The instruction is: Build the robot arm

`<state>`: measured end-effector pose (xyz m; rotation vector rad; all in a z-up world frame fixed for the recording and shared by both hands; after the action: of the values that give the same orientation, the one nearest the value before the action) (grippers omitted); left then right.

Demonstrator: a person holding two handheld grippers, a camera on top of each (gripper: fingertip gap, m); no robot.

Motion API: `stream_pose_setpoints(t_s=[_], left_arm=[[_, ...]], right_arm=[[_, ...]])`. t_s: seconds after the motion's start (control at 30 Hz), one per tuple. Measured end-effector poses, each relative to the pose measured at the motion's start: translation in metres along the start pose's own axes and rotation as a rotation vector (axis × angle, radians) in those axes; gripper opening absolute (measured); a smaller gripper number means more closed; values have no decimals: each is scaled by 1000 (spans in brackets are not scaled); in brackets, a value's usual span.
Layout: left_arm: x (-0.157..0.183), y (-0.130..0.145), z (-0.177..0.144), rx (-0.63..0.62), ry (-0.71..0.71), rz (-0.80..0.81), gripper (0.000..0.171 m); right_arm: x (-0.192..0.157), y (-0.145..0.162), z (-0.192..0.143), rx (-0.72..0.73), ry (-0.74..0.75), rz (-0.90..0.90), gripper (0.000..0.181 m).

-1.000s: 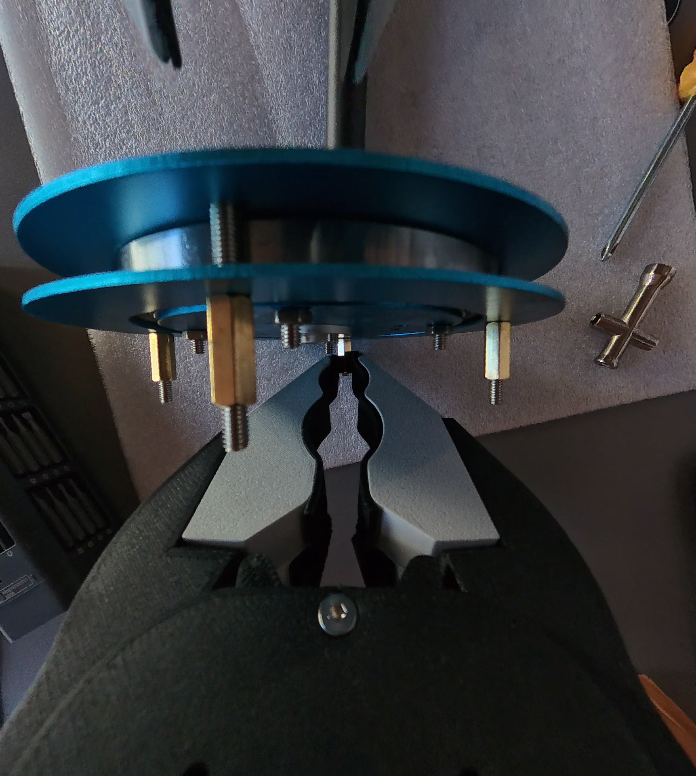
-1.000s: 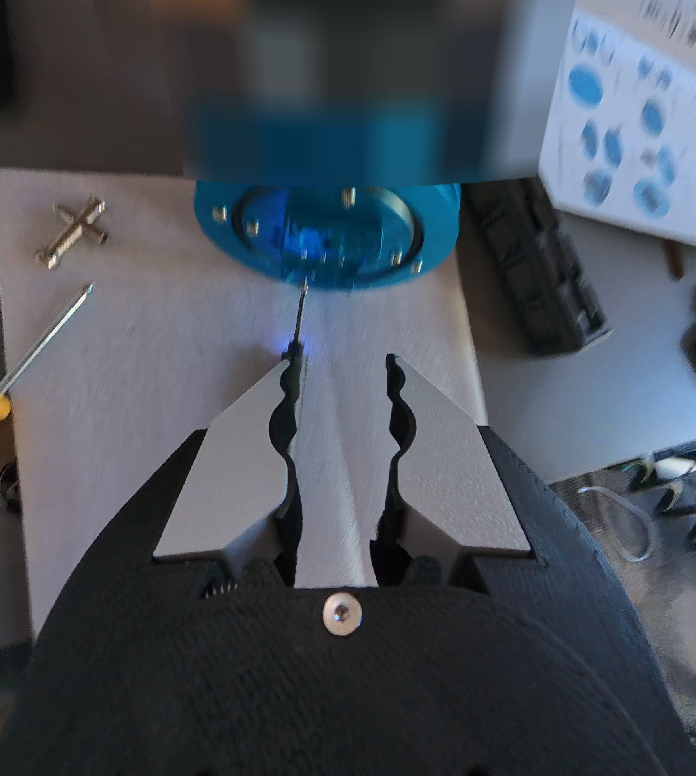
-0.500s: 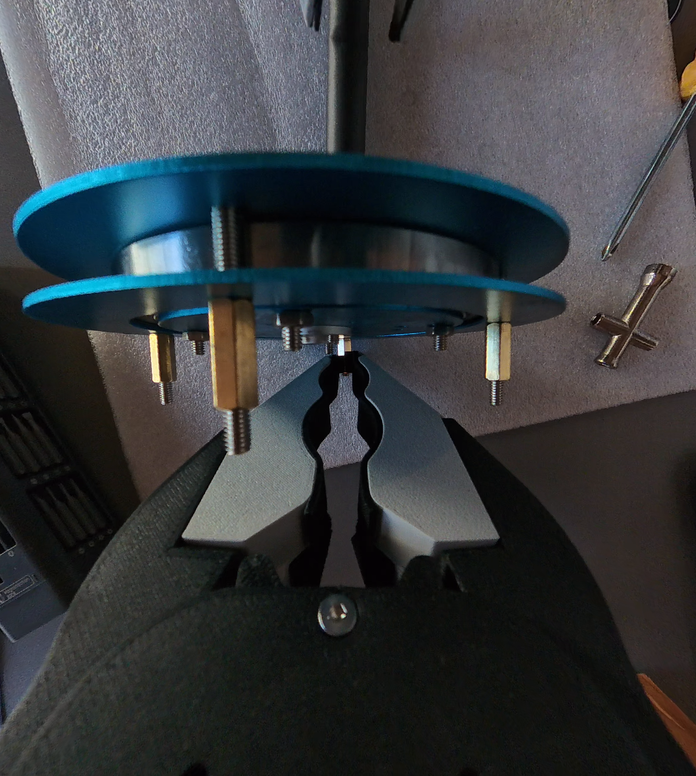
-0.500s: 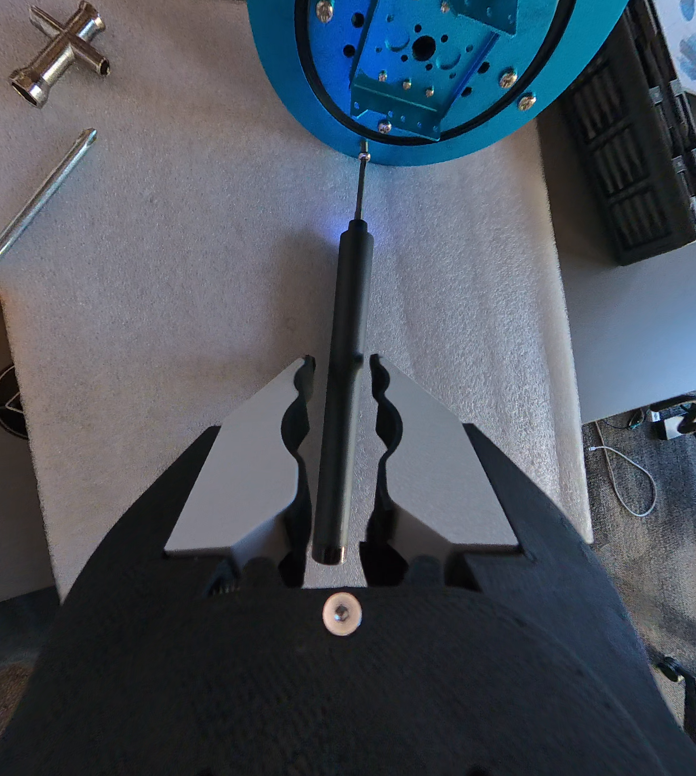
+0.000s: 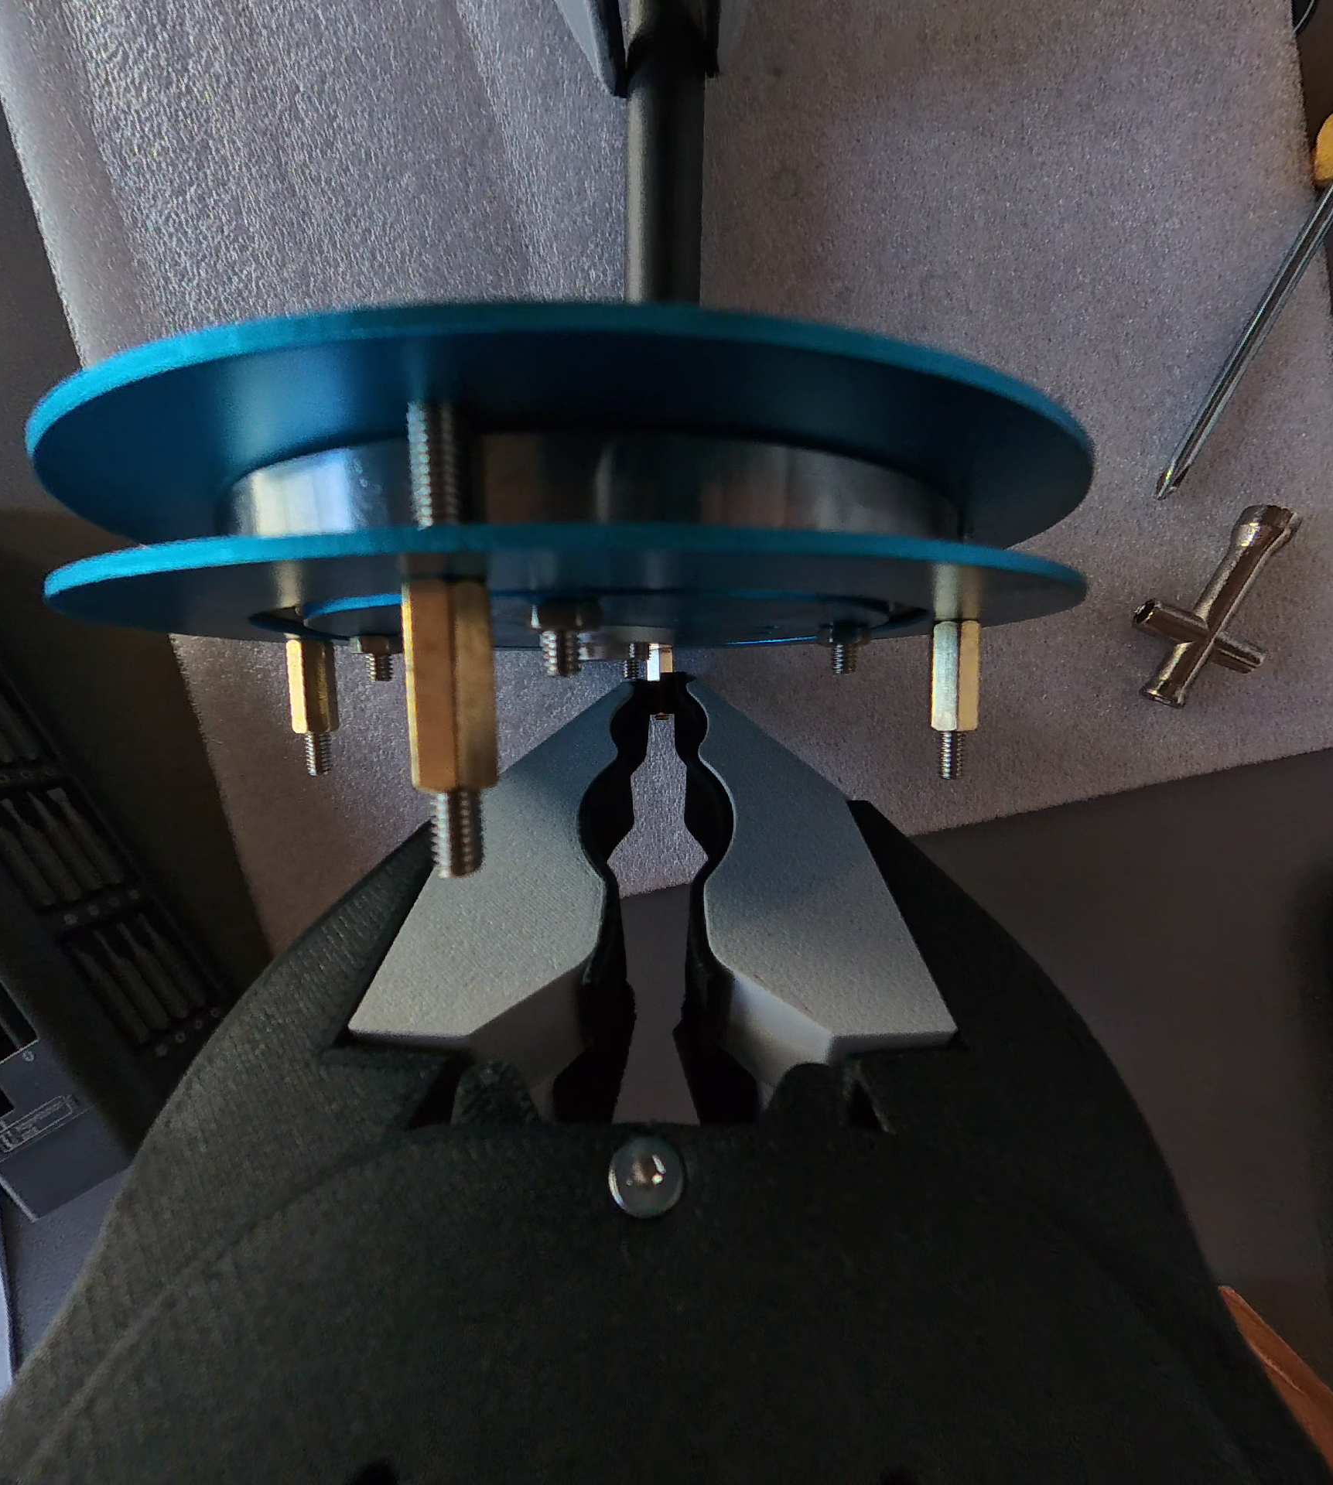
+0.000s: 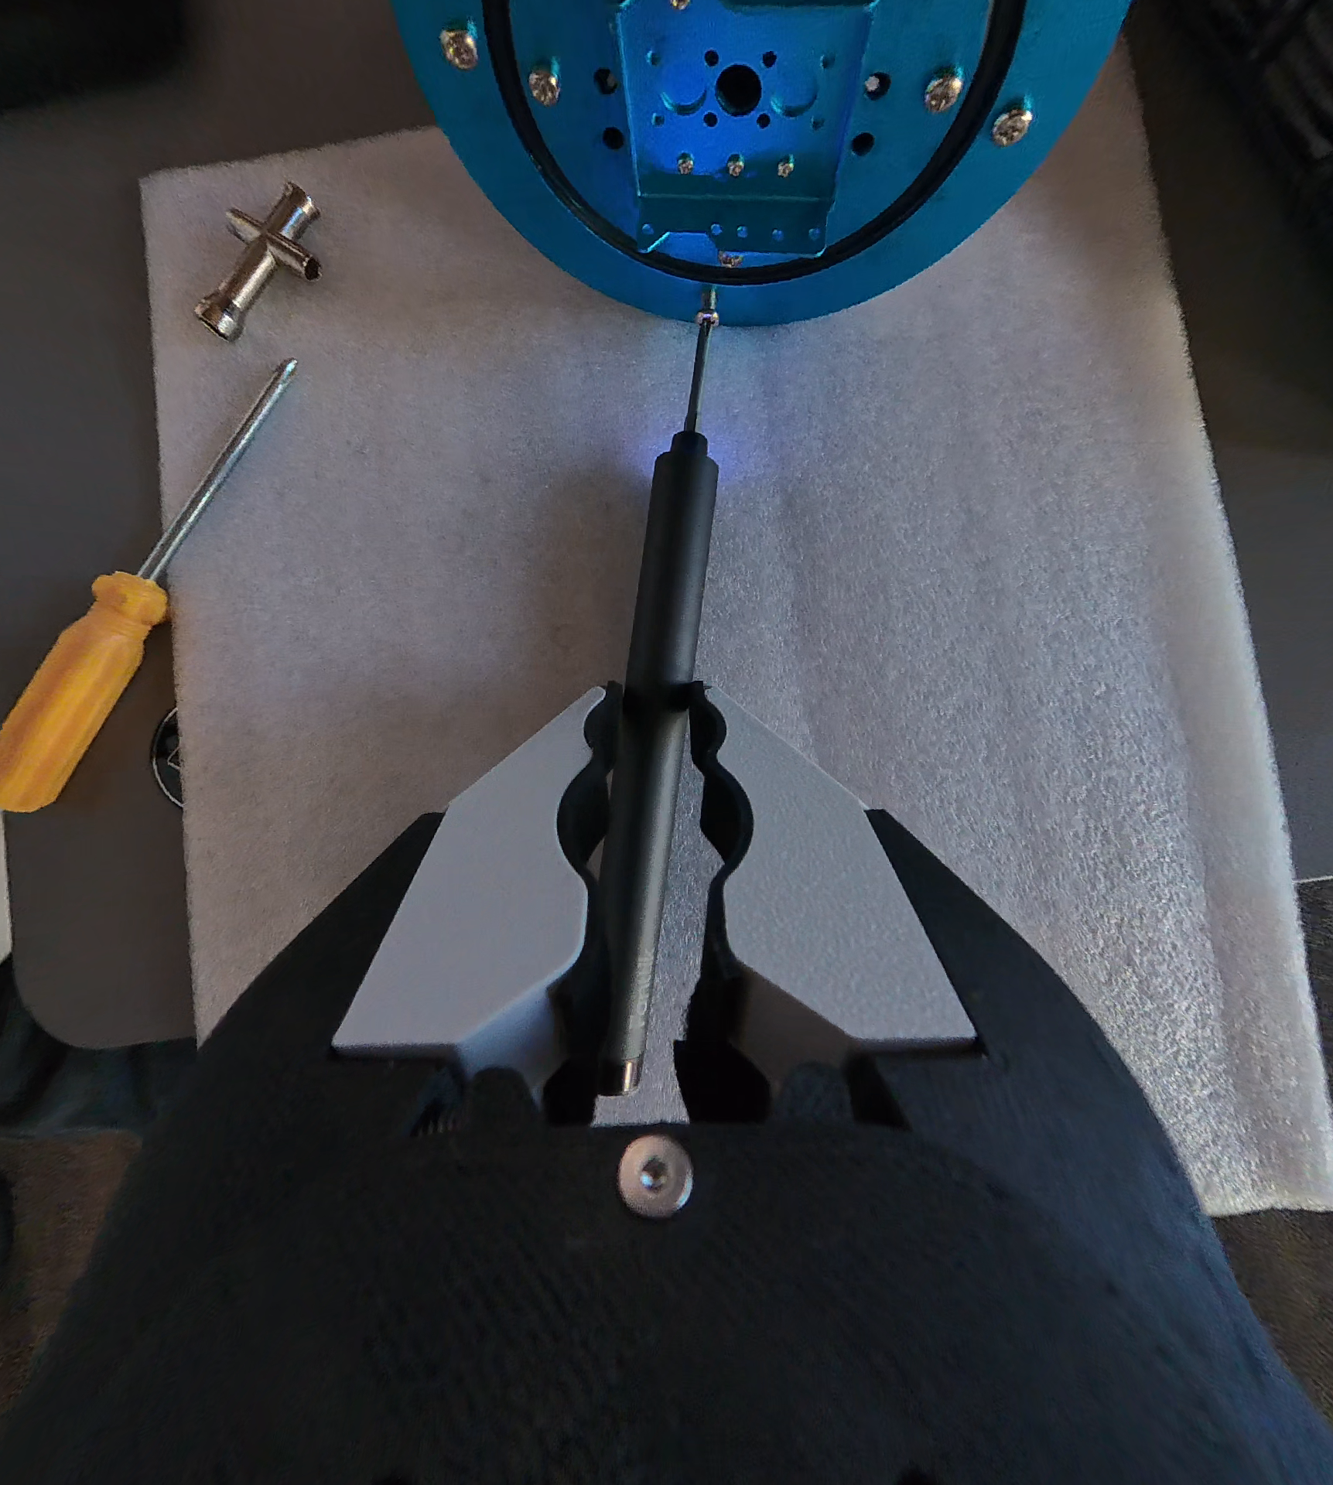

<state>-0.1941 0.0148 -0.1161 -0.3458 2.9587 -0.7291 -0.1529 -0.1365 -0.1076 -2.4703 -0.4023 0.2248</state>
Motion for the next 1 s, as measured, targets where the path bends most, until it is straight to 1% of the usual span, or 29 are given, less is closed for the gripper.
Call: stream_pose_setpoints(t_s=[0.13,0.27,0.43,0.5,0.53,0.6,0.63,0.7,0.77,0.83,0.9,1.0], left_arm=[[0,0,0,-1,-1,1,4],[0,0,0,-5,-5,7,4],[0,0,0,-7,-9,12,4],[0,-1,0,-8,-9,11,4],[0,-1,0,-8,-9,10,4],[0,-1,0,-8,-9,9,4],[0,-1,0,-8,-9,9,4],[0,-1,0,-10,-9,9,4],[1,-1,0,-9,-9,8,4],[1,-1,0,-8,-9,7,4],[1,-1,0,-5,-8,5,4],[1,-1,0,0,-6,2,4]], right_arm=[[2,1,0,22,-86,40,15],[10,1,1,29,-201,126,15],[20,2,2,39,-295,240,14],[21,1,1,62,-303,262,14],[22,0,0,85,-294,257,16],[23,-4,-4,131,-261,237,26],[24,-5,-7,147,-229,223,27],[26,-6,-15,160,-131,168,26],[23,-9,-21,171,-8,69,27],[13,-11,-23,153,106,-48,30],[3,-9,-17,94,190,-150,30],[-1,-1,-5,-6,239,-198,31]])
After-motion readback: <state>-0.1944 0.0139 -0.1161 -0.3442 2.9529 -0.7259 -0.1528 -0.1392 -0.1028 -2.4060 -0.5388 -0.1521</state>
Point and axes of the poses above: each gripper's, where its closed fingertips meet, z out along the fingers, y out of its underside, x = y × z across the jaws, the point moved 4 cm from there along -z, back along the fingers, and after that the axes turned 1 degree about -z, right-handed, at the moved point
